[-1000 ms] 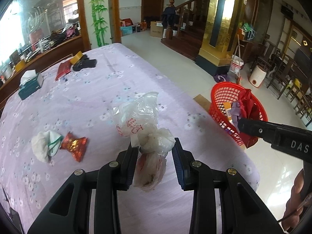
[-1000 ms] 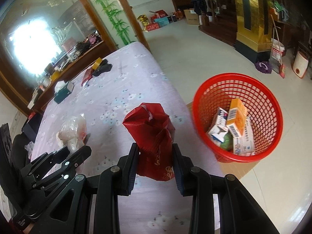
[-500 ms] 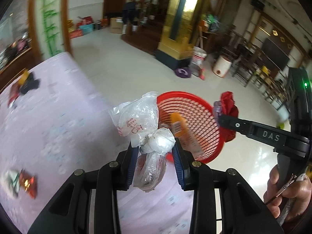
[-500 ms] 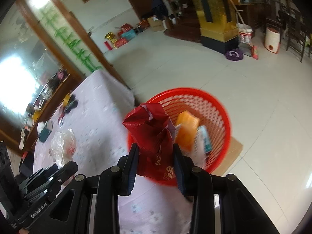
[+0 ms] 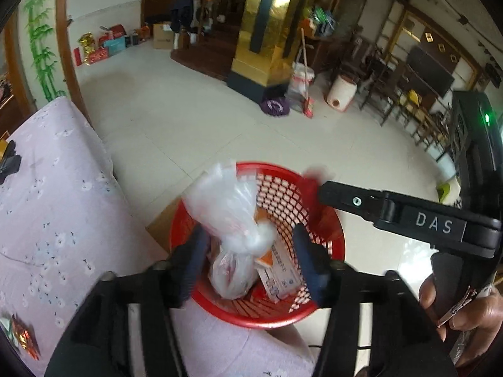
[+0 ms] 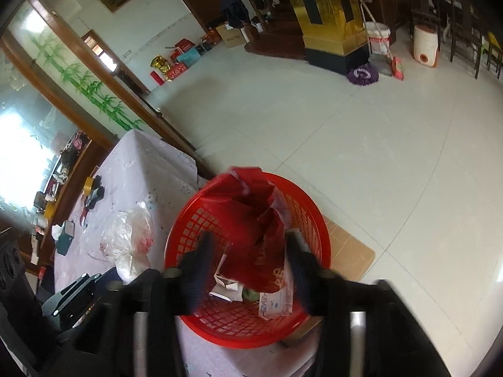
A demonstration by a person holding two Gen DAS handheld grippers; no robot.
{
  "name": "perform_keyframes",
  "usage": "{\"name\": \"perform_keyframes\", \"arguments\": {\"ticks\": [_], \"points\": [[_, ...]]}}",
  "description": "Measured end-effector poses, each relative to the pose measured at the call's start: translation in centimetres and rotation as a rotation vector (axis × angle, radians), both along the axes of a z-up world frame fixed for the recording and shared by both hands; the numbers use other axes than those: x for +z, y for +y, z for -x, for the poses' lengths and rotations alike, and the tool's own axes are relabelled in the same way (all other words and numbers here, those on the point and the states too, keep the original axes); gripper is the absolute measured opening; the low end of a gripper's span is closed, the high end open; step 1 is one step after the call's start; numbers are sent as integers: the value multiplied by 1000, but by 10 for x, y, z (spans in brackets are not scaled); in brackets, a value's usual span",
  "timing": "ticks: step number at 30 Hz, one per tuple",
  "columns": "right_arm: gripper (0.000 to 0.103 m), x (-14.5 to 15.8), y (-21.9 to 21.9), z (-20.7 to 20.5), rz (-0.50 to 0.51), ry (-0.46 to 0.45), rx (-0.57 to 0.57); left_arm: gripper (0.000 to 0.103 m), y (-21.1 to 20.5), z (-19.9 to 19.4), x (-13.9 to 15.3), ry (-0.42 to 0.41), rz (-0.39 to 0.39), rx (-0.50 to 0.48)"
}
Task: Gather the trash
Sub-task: 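Open both grippers to drop the bag and wrapper into the wastebasket, then move back to the table and grasp the white-green cloth with the left gripper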
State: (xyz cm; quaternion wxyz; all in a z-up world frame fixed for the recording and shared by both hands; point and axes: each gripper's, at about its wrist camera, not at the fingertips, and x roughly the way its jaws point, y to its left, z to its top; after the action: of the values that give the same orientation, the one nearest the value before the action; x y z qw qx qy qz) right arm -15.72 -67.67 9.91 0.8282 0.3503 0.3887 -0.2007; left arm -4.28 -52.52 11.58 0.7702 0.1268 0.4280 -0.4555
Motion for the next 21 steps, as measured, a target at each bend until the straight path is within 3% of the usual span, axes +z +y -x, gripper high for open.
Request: {"name": "perform_keyframes", "arguments": {"ticks": [9,21], "points": [[72,13,7,7,17,-41,-9,60,51,2,14,-30,16,51],[72,32,106,-3,13,-70,175,61,153,-2,18,-35,19,183]]}}
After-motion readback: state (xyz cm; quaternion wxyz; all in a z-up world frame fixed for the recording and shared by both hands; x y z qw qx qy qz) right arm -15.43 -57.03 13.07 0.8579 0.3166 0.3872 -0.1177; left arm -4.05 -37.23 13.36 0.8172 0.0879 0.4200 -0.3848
